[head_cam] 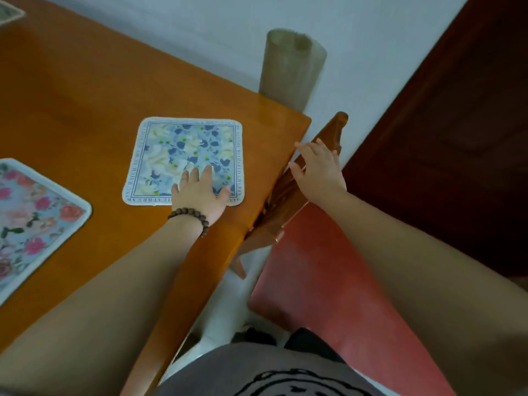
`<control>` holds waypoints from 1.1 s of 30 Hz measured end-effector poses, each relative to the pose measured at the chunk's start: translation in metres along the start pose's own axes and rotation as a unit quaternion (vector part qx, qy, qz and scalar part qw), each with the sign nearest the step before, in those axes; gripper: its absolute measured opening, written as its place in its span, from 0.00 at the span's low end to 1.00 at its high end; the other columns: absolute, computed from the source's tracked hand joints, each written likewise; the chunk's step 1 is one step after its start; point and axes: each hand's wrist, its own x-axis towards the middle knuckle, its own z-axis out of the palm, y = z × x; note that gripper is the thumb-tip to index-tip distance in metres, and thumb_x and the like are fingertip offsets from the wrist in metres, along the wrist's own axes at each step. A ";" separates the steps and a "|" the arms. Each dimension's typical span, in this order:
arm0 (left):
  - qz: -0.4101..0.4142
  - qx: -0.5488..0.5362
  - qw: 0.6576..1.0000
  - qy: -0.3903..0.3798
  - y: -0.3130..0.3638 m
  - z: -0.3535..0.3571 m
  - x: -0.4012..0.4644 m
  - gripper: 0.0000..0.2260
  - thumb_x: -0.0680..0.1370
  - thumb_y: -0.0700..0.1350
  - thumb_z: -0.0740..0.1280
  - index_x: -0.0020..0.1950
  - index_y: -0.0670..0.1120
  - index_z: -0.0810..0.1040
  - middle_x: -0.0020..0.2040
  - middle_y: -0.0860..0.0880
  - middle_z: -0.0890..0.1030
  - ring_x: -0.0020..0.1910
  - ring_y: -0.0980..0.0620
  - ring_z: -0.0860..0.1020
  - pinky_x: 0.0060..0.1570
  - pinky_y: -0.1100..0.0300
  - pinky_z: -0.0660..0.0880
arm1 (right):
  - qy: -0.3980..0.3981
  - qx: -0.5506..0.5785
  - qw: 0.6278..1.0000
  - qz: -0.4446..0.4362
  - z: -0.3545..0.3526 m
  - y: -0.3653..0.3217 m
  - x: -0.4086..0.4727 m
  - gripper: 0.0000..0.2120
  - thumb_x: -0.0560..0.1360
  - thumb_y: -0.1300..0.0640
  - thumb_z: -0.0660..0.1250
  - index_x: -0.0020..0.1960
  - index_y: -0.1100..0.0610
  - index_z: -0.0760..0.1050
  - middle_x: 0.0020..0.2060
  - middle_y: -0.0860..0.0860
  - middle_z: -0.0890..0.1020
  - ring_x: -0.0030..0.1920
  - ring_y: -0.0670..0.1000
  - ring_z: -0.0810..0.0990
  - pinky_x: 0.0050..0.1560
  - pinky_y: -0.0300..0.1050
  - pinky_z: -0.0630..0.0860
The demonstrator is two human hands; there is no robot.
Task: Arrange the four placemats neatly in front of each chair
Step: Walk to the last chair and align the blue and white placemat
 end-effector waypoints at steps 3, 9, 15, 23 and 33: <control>-0.048 -0.018 0.999 0.001 -0.011 0.000 0.015 0.31 0.79 0.62 0.53 0.77 0.48 0.53 0.77 0.43 0.56 0.76 0.42 0.53 0.71 0.40 0.54 | -0.002 -0.001 0.999 -0.049 0.003 -0.005 0.044 0.24 0.80 0.45 0.54 0.75 0.51 0.59 0.75 0.53 0.61 0.76 0.53 0.50 0.74 0.56 0.45; -0.158 -0.022 0.987 0.010 -0.020 0.003 0.044 0.32 0.78 0.63 0.53 0.78 0.49 0.51 0.78 0.45 0.54 0.76 0.45 0.50 0.72 0.42 0.51 | -0.017 0.012 0.988 -0.151 0.023 -0.016 0.129 0.23 0.80 0.47 0.56 0.73 0.52 0.63 0.73 0.54 0.64 0.76 0.54 0.52 0.73 0.59 0.46; -0.278 -0.025 0.960 0.026 -0.003 0.014 0.078 0.32 0.78 0.63 0.52 0.78 0.50 0.50 0.78 0.45 0.53 0.76 0.45 0.50 0.72 0.42 0.51 | -0.060 0.024 0.959 -0.277 0.050 -0.019 0.216 0.22 0.80 0.47 0.56 0.71 0.54 0.66 0.72 0.56 0.67 0.75 0.56 0.55 0.72 0.61 0.49; -0.420 -0.035 0.906 0.048 0.021 0.023 0.085 0.32 0.78 0.64 0.51 0.78 0.50 0.50 0.78 0.44 0.53 0.76 0.44 0.50 0.72 0.41 0.52 | -0.158 0.004 0.917 -0.366 0.071 -0.012 0.294 0.23 0.80 0.45 0.55 0.73 0.52 0.64 0.73 0.55 0.65 0.75 0.55 0.53 0.73 0.60 0.49; -0.493 -0.028 0.869 0.025 0.019 0.042 0.066 0.34 0.77 0.66 0.51 0.78 0.51 0.49 0.78 0.44 0.52 0.76 0.43 0.48 0.72 0.41 0.50 | -0.233 -0.003 0.875 -0.425 0.109 -0.025 0.291 0.24 0.80 0.45 0.55 0.74 0.51 0.62 0.75 0.56 0.61 0.76 0.56 0.50 0.74 0.60 0.47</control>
